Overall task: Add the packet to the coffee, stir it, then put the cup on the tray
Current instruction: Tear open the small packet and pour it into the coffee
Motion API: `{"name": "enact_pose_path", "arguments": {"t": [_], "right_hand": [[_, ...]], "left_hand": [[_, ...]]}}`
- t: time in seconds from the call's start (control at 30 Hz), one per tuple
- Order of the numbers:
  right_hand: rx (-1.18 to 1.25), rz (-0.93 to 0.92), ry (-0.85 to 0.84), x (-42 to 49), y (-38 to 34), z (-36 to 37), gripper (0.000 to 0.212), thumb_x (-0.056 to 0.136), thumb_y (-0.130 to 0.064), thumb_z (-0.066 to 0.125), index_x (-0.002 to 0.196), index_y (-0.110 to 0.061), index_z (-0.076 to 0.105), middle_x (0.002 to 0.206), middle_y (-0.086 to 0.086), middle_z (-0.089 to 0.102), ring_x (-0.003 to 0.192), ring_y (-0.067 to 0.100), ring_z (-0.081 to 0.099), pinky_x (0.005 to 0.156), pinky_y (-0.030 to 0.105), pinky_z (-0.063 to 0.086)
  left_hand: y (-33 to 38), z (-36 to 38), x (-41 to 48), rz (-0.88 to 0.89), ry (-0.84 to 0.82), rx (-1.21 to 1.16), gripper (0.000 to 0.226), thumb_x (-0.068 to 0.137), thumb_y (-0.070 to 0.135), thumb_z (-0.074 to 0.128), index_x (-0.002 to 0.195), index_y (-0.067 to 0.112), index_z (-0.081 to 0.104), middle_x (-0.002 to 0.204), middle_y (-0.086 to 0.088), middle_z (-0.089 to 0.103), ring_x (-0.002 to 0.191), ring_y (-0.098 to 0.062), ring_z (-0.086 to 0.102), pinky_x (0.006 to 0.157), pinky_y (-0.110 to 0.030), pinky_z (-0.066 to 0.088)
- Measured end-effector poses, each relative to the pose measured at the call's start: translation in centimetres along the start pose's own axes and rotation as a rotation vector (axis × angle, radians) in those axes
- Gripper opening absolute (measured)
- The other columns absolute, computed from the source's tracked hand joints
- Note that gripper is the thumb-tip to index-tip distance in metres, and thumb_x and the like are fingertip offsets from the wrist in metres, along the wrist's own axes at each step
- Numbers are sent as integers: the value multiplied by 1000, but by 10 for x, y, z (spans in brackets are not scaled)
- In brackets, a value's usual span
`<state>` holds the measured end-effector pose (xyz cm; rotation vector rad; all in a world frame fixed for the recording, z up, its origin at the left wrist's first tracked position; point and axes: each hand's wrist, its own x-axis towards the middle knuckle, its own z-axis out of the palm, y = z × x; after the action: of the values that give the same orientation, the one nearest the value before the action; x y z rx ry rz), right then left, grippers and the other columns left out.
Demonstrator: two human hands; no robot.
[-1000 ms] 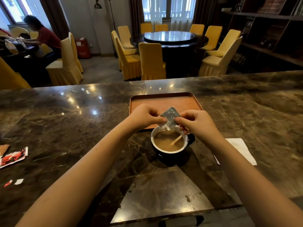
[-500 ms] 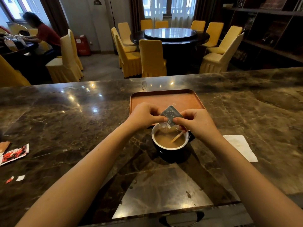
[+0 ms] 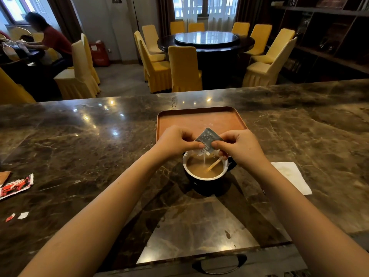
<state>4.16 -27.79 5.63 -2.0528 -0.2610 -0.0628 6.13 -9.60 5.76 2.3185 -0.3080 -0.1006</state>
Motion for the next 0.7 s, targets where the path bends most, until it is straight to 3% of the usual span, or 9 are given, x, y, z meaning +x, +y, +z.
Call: {"name": "enact_pose_path", "arguments": {"t": [0.23,0.37,0.43,0.53,0.7], "right_hand": [[103,90,-16,-2,-1,-1,10,81,-10,64,88,-5,69,66,8,66,49,6,59,50,16,52],[336,261,-35,-4,-4,-4,18,80,-5,64,98,-1,64,69,9,64,48,7,57,46,14,49],[445,345,-35,-4,-6,-6,26,79,-4,65,105,0,60,75,11,66,48,6,57,46,13,50],[579,447,-19,-5,-9,-9,33,77,-4,67,108,1,58,79,13,68,49,8,60,49,15,52],[753,527,-59,-7,-16,-10,37,76,-5,68,110,5,56,70,11,68,48,8,62,50,16,53]], "left_hand": [[2,2,0,7,18,-38,33,77,26,70,88,-5,69,79,-26,64,65,-22,49,61,-28,40],[2,0,-5,42,58,-69,29,85,23,61,114,16,64,88,4,67,70,0,57,65,-8,49],[0,-3,-8,83,106,-72,34,89,15,55,122,20,58,96,7,64,78,4,58,70,-1,46],[-2,-7,-13,185,141,-21,36,85,10,60,118,21,60,98,9,64,76,-3,57,69,-6,46],[3,-6,-18,294,283,47,17,79,13,67,94,20,71,87,8,63,73,-14,53,63,-18,43]]}}
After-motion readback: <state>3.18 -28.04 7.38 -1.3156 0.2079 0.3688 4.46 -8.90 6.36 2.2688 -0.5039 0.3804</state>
